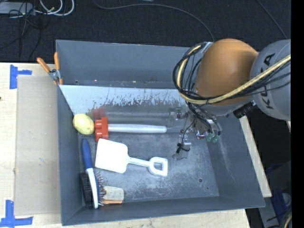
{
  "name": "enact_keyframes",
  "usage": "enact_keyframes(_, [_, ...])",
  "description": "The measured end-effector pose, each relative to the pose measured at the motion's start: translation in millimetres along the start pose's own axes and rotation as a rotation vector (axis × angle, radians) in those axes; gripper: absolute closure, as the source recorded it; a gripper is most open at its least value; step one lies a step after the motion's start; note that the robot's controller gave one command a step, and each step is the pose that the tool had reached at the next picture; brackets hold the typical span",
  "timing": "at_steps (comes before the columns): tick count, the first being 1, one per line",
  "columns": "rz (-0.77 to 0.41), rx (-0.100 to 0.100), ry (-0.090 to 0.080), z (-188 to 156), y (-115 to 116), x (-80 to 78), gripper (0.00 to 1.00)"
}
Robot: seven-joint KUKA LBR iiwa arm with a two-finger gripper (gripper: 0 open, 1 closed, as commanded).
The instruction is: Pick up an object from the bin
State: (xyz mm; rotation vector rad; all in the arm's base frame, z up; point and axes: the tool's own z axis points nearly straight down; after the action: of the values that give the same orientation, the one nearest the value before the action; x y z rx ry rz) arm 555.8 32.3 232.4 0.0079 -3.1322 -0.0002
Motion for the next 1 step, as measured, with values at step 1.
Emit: enact_keyframes(1, [0.001,0.000,-0.008,-4.7,-0.1,-1.2,0.00])
